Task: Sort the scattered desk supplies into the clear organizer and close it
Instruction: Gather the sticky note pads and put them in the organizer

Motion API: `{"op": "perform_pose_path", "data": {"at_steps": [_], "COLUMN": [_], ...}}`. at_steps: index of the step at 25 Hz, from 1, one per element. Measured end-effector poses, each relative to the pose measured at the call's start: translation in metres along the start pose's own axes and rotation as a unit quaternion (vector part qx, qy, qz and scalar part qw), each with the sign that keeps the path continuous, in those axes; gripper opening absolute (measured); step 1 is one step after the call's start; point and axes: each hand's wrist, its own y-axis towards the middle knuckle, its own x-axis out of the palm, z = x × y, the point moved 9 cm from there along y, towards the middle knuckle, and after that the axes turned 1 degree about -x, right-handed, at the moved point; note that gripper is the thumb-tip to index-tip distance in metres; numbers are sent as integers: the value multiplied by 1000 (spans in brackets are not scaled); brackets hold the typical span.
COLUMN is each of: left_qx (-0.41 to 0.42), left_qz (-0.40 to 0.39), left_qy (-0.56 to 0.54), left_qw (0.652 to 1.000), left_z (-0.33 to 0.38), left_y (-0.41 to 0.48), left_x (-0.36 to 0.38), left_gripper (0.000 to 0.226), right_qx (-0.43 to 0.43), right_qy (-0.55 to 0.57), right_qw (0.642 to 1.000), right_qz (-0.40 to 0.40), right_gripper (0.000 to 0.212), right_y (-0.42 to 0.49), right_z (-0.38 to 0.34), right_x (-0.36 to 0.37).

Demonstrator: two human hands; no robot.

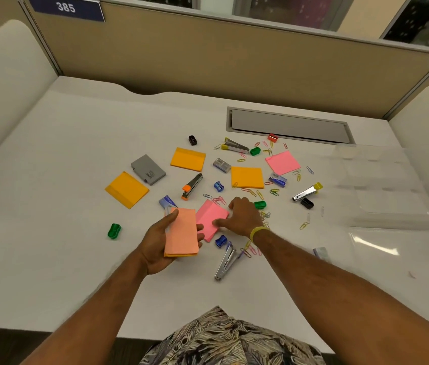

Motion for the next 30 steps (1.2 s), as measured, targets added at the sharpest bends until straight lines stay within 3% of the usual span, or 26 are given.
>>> {"op": "perform_pose_path", "data": {"at_steps": [2,6,9,11,14,19,23,27,30], "left_qx": [6,17,26,32,53,79,89,106,103], "left_qz": [3,13,18,22,29,19,30,24,-2], "left_qy": [1,9,23,32,45,44,51,21,2], "left_qw": [1000,1000,999,999,997,996,994,994,995], "left_z": [7,17,22,26,34,42,41,49,44], "left_y": [0,3,5,6,7,3,-1,-6,-8], "left_x": [-3,-10,-14,-15,-17,-13,-14,-21,-16], "left_gripper": [49,52,50,45,38,38,38,50,56], "right_qx": [21,52,39,25,13,-71,-113,-112,-114], "right_qy": [-37,-34,25,140,345,518,528,568,512], "right_qw": [999,997,999,990,938,850,836,807,844], "right_qz": [-18,-43,-26,-22,-25,-64,-94,-120,-111], "right_gripper": [90,86,60,43,34,19,6,15,24], "right_y": [6,11,11,10,3,-14,-22,-23,-26], "right_z": [-1,-1,-4,-5,-9,-35,-64,-90,-108], "right_x": [4,9,6,5,-8,-39,-43,-38,-17]}}
